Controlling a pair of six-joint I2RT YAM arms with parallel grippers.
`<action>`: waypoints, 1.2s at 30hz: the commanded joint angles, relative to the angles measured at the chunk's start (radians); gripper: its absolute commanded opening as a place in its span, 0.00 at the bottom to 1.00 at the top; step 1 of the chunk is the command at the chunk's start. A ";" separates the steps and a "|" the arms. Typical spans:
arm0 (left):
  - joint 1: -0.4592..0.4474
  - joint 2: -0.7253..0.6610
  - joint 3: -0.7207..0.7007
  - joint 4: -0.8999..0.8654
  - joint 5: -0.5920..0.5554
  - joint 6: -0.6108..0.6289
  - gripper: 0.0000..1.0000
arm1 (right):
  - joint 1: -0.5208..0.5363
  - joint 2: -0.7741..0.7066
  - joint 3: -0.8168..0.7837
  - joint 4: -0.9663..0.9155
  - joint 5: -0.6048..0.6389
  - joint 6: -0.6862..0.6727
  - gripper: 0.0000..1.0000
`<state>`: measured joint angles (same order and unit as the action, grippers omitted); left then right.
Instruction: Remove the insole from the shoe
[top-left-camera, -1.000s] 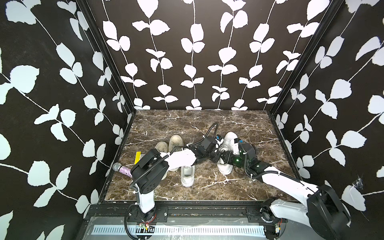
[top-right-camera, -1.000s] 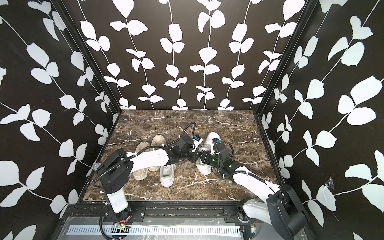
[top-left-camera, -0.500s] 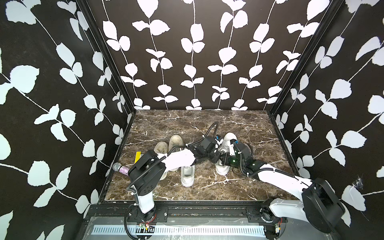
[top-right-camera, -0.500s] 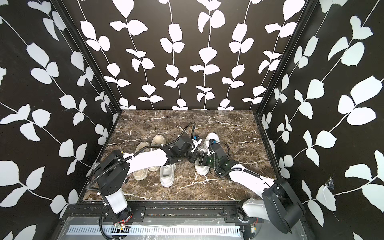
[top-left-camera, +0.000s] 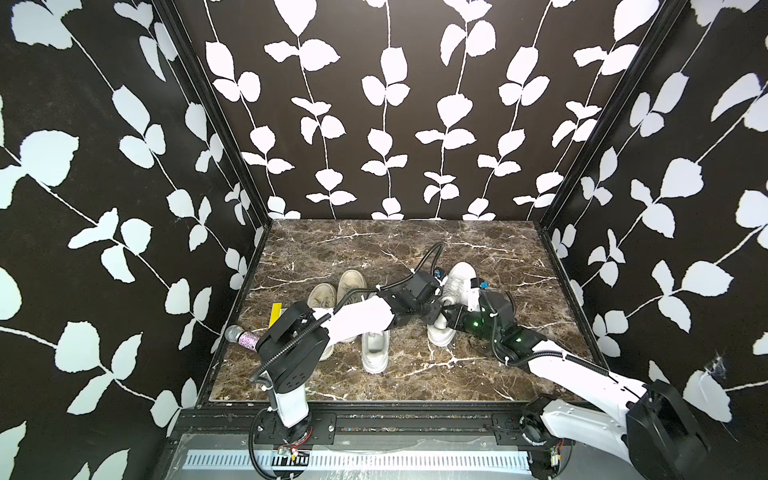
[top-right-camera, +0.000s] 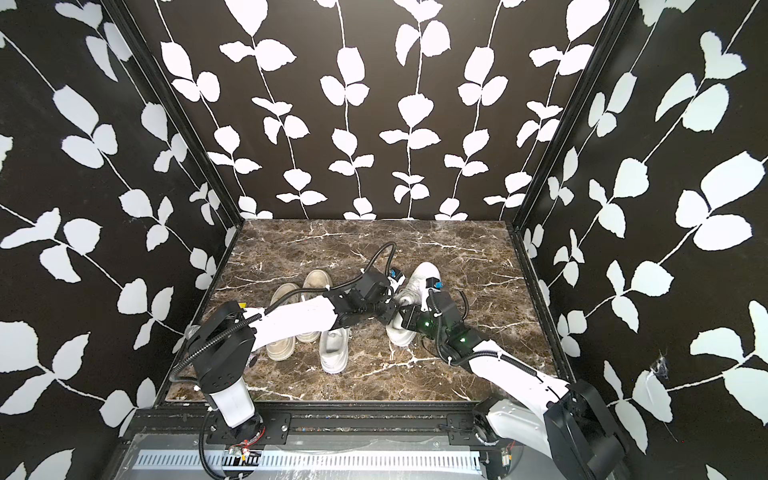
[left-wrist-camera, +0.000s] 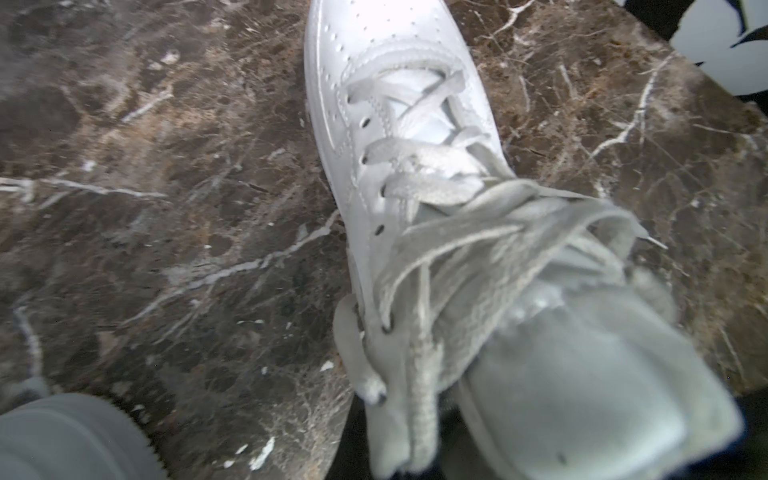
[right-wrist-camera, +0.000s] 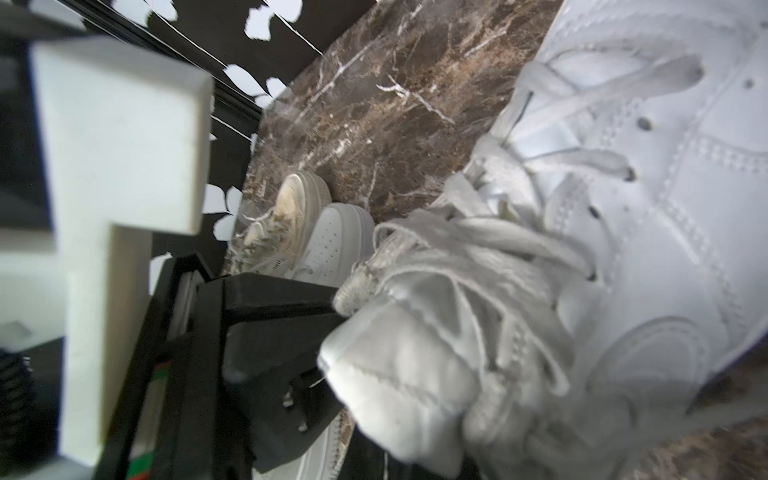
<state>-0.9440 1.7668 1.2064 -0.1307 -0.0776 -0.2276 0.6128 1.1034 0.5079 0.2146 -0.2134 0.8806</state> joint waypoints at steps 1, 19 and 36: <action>0.013 0.021 0.040 -0.072 -0.161 0.015 0.00 | 0.003 -0.037 0.003 0.225 -0.055 0.065 0.00; 0.055 0.071 0.102 -0.135 -0.231 0.044 0.00 | -0.013 -0.167 -0.010 0.171 -0.021 0.045 0.00; 0.194 0.271 0.450 -0.272 -0.262 0.024 0.00 | -0.013 -0.272 0.030 -0.025 -0.044 -0.057 0.00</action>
<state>-0.7895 2.0266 1.5818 -0.4118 -0.2691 -0.1909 0.6056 0.8684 0.5037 0.2115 -0.2848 0.8650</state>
